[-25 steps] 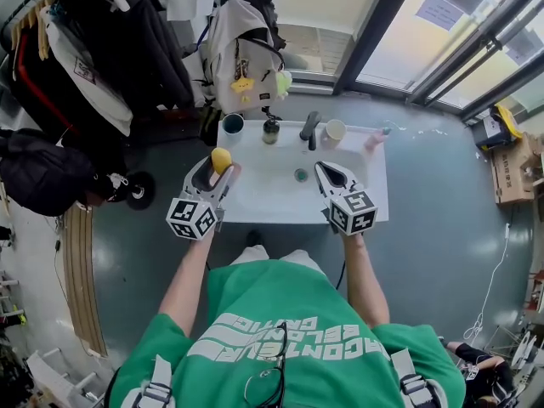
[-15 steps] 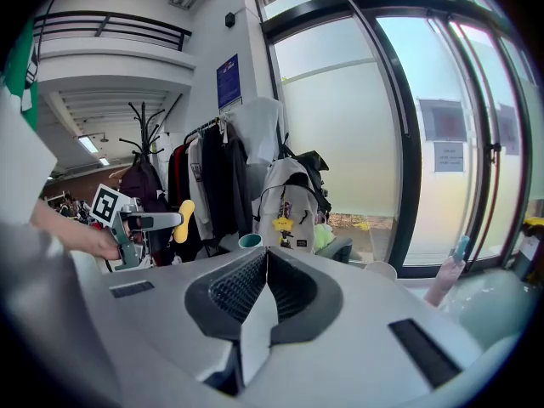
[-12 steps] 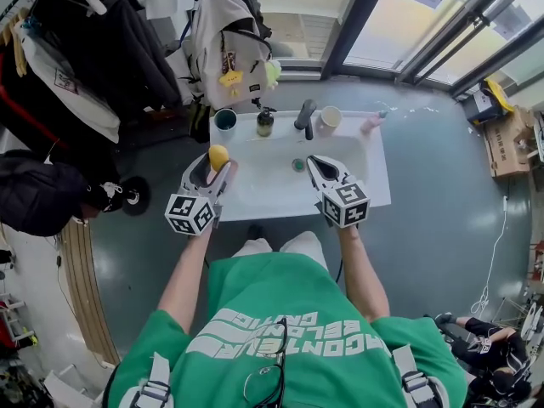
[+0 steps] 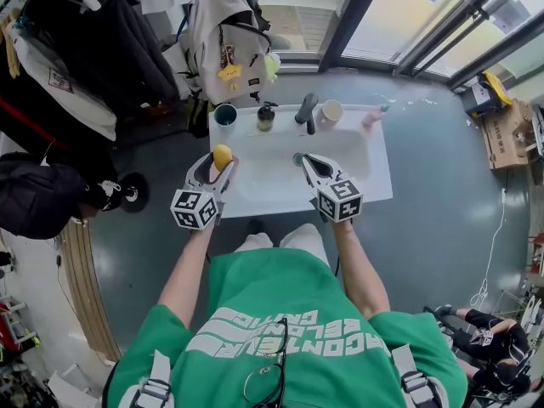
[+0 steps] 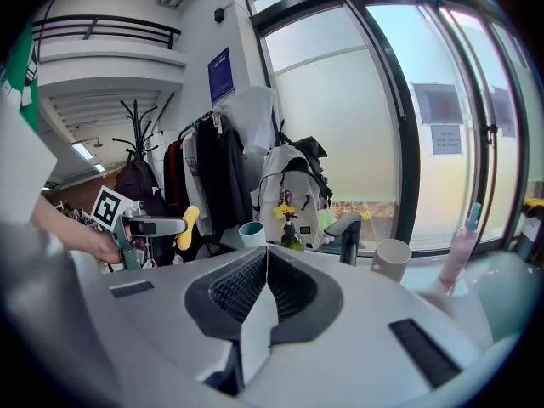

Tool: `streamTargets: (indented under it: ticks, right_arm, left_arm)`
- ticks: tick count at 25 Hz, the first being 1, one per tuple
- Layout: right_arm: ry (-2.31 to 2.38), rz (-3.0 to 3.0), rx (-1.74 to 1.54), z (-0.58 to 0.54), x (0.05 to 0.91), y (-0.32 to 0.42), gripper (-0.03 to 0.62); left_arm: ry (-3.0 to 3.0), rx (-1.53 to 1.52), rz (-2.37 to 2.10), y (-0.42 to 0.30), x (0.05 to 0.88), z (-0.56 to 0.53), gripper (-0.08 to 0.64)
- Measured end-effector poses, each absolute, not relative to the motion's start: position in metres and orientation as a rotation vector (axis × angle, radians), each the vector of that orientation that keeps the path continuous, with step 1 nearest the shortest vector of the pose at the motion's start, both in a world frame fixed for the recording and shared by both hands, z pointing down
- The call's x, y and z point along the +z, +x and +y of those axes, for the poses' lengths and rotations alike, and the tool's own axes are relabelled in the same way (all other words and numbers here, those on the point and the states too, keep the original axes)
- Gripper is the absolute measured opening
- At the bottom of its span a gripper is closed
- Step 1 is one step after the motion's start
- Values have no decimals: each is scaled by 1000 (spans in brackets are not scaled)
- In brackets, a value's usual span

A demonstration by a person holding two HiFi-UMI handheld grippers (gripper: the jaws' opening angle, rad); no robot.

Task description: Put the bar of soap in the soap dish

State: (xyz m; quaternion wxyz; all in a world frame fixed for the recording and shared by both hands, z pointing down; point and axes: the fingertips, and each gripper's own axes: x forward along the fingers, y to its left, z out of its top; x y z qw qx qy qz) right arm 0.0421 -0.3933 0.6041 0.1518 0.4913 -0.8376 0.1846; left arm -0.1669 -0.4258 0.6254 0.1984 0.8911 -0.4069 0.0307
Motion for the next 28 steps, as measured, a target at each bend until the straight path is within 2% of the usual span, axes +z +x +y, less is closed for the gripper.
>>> streamTargets:
  ticks: [14,28]
  right_arm:
    - [1415,-2374,775,-409,663,18,15]
    - [1408,-2296,849,-407,692,6,15]
  left_arm:
    - [2438,294,-1063,-177,697,-431,252]
    - [2389,458,-999,-183,751,-432,252]
